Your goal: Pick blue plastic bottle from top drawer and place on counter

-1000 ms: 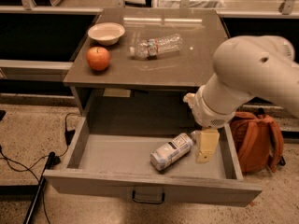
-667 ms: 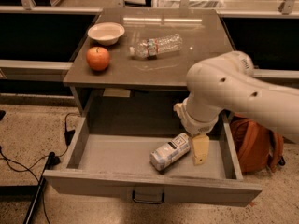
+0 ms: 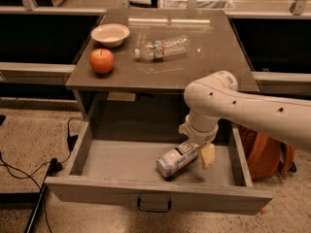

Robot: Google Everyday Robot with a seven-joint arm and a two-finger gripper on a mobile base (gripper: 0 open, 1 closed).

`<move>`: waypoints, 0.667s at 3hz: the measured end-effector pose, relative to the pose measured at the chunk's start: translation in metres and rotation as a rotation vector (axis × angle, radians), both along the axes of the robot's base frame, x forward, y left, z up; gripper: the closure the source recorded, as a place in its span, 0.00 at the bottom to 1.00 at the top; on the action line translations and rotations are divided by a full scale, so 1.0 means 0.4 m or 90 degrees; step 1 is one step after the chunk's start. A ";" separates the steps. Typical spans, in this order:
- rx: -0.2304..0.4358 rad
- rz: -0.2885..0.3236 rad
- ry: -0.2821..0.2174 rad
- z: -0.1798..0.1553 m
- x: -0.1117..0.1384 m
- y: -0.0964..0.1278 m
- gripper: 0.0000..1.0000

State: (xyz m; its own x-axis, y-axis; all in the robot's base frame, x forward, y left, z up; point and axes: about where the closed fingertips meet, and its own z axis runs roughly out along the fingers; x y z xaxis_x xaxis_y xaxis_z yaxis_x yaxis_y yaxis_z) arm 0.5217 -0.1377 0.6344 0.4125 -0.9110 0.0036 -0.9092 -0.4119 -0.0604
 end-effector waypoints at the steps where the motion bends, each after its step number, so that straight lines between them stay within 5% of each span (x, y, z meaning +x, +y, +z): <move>1: 0.009 0.042 0.050 -0.076 -0.016 0.005 0.38; 2: 0.054 0.083 0.069 -0.079 -0.038 0.043 0.61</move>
Offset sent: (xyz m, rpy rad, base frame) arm -0.0286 0.0408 -0.0240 0.1941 0.1409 0.2171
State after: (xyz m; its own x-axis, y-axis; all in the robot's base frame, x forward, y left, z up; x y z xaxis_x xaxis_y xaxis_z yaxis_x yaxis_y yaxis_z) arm 0.5063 -0.1204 0.6028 0.5208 -0.8450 -0.1218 -0.8516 -0.5242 -0.0040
